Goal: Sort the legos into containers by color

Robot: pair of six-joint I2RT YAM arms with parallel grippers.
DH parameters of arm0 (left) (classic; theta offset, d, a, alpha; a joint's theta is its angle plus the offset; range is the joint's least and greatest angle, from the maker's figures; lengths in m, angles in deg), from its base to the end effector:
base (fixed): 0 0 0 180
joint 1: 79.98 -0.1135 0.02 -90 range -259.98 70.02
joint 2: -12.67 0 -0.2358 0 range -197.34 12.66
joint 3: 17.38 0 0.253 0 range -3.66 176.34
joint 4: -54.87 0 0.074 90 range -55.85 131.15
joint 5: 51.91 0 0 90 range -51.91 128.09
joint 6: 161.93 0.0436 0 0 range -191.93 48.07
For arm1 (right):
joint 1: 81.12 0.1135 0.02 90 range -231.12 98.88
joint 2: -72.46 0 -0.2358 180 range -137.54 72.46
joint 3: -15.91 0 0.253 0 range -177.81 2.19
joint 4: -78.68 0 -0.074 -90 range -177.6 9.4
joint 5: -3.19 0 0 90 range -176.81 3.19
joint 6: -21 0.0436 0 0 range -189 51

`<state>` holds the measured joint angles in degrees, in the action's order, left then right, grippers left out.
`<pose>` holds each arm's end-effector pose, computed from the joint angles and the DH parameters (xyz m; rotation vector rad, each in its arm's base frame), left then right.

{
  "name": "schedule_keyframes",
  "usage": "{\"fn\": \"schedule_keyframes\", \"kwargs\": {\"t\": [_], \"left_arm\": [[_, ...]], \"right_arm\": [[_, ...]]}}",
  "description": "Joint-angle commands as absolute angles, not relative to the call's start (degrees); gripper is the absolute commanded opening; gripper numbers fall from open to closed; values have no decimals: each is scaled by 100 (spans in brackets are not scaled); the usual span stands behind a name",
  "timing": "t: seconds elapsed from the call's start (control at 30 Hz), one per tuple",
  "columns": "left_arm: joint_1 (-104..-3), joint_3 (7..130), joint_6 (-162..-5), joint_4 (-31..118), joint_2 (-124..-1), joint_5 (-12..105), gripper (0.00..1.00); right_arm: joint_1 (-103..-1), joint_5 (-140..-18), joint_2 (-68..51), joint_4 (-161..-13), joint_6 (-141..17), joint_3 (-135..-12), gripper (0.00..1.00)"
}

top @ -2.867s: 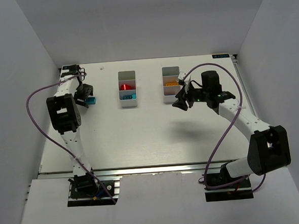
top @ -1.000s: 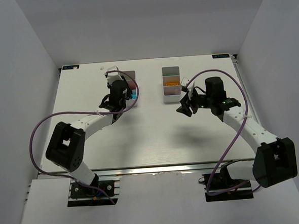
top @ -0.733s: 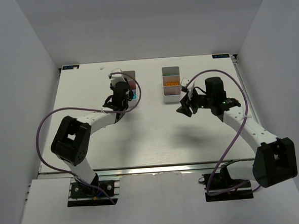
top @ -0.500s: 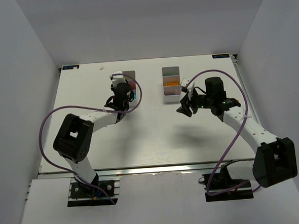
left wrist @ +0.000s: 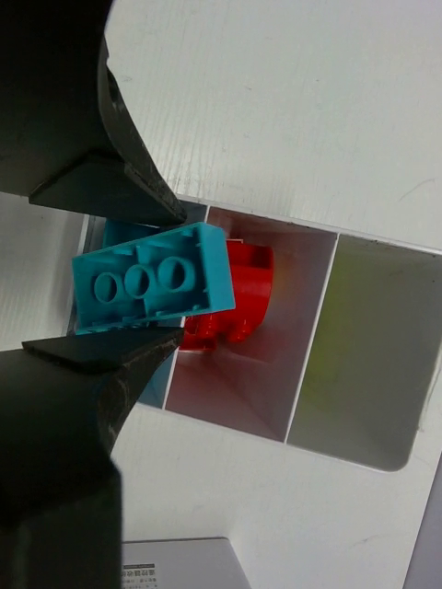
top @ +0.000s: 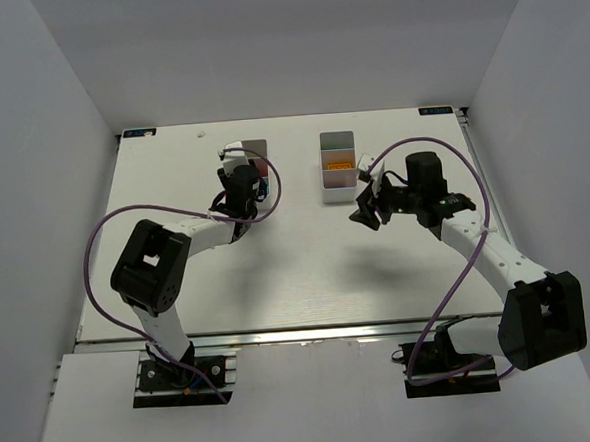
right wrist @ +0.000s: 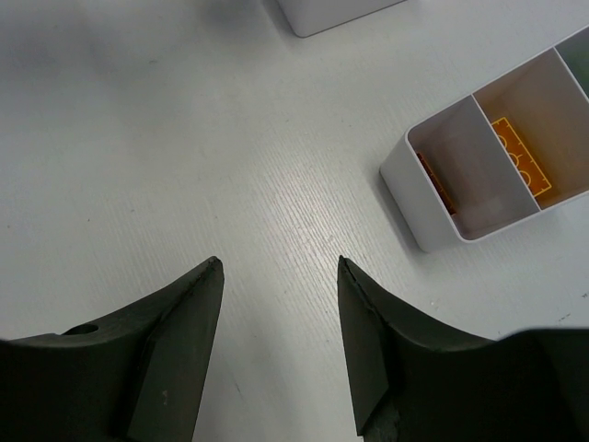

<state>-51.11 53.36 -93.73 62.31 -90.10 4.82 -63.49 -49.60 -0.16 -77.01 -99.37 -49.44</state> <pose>0.3505 -0.1659 0.1633 -0.2456 1.9104 -0.0089 0.2714 0.1139 0.2496 -1.1625 1.6814 0.5475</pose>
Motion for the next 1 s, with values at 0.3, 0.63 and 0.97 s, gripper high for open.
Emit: {"fn": "schedule_keyframes", "kwargs": {"t": [0.3,0.63,0.97], "left_arm": [[-5097,5435,-9382,6444,-8630,399,72],[-5097,5601,-9618,5988,-8481,276,50],[-5115,6068,-9830,4879,-8182,391,60]], "right_arm": [[-6433,-4980,66,-7512,-9967,-4975,59],[-6460,-4980,39,-7459,-9959,-5019,60],[-6469,-4910,30,-7529,-9888,-4984,60]]}}
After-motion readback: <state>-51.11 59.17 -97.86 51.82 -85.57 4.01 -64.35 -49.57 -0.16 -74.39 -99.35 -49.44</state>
